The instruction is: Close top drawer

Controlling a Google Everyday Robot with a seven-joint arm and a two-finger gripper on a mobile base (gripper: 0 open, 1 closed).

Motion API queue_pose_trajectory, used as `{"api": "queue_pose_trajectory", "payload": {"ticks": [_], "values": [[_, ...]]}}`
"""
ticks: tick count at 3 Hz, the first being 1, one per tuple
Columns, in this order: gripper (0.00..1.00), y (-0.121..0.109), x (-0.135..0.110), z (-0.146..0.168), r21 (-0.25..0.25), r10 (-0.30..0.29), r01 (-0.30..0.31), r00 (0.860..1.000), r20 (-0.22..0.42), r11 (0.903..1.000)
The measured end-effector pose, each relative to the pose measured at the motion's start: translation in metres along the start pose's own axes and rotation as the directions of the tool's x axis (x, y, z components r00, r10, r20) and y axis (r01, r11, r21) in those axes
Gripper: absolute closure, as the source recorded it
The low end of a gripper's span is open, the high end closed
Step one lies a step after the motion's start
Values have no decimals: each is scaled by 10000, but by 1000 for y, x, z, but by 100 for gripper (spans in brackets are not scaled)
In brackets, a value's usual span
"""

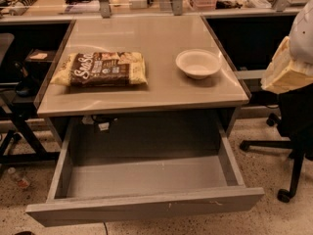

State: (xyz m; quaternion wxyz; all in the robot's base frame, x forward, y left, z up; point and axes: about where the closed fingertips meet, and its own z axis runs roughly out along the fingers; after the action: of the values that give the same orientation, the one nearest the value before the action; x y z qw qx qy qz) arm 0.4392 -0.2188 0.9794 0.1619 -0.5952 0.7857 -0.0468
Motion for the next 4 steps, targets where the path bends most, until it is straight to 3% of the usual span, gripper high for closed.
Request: {"api": "queue_pose_trajectory", "payload": {"ticks": [1,2,3,4], "values": [[100,28,16,2,-334,483,-494,9983,-334,9982],[100,77,36,14,-1224,1057,-1145,9915,-762,9859],[100,128,40,34,-2444,926,-1149,9906,-1009,9628],[100,128,40,34,-2447,927,-1150,9906,-1008,9627]]}}
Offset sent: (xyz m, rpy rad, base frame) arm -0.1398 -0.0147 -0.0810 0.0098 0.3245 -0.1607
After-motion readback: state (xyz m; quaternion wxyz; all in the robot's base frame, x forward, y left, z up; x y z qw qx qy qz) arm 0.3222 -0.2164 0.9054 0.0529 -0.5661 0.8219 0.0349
